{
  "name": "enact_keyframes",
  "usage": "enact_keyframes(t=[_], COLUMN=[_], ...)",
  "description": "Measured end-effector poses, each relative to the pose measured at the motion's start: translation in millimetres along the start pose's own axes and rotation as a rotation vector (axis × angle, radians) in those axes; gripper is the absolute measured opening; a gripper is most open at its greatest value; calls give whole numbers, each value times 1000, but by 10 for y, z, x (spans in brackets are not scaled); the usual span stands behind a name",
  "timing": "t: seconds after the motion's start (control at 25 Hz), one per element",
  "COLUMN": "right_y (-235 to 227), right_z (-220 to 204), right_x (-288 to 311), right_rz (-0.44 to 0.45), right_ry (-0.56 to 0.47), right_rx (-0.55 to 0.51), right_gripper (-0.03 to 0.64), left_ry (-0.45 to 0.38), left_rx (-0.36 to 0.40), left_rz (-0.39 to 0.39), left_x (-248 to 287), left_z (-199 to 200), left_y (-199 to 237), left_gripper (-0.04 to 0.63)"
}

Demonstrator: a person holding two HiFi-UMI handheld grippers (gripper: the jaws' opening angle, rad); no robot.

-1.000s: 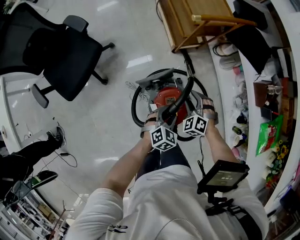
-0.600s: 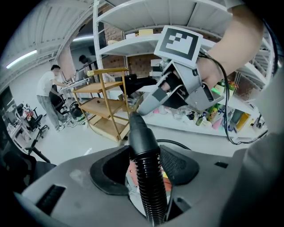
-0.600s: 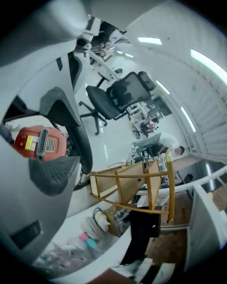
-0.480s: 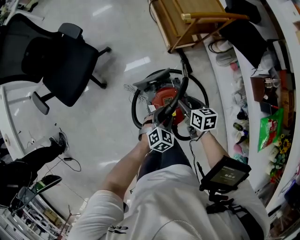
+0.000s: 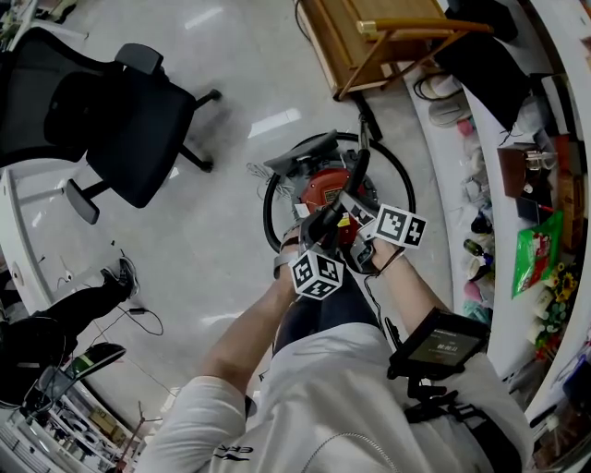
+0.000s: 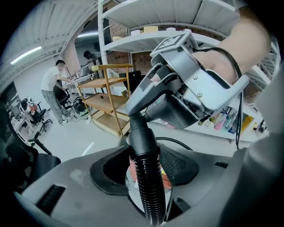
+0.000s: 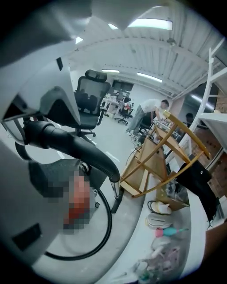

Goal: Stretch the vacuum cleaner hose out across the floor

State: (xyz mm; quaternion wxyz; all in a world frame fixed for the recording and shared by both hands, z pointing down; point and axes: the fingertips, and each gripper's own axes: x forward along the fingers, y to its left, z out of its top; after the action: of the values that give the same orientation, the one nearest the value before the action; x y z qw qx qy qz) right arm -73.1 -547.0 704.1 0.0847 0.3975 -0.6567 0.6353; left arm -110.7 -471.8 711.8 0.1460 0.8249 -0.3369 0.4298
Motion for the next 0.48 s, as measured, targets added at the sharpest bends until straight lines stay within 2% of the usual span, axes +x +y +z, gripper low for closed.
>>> enact_keyframes(t=[0.16,0.48], right_y=[-93,-104], right_z=[-25,40], right_x=[59,178], right_rz=[-15,37], right_ry=[14,1], right_rx=[36,152], right_gripper=[213,213], left_ry=[-7,-24], left_rx=[11,7], left_rz=[-4,6], left_x=[0,19], left_z=[29,65], left_y=[-33,-20], left_gripper=[212,212])
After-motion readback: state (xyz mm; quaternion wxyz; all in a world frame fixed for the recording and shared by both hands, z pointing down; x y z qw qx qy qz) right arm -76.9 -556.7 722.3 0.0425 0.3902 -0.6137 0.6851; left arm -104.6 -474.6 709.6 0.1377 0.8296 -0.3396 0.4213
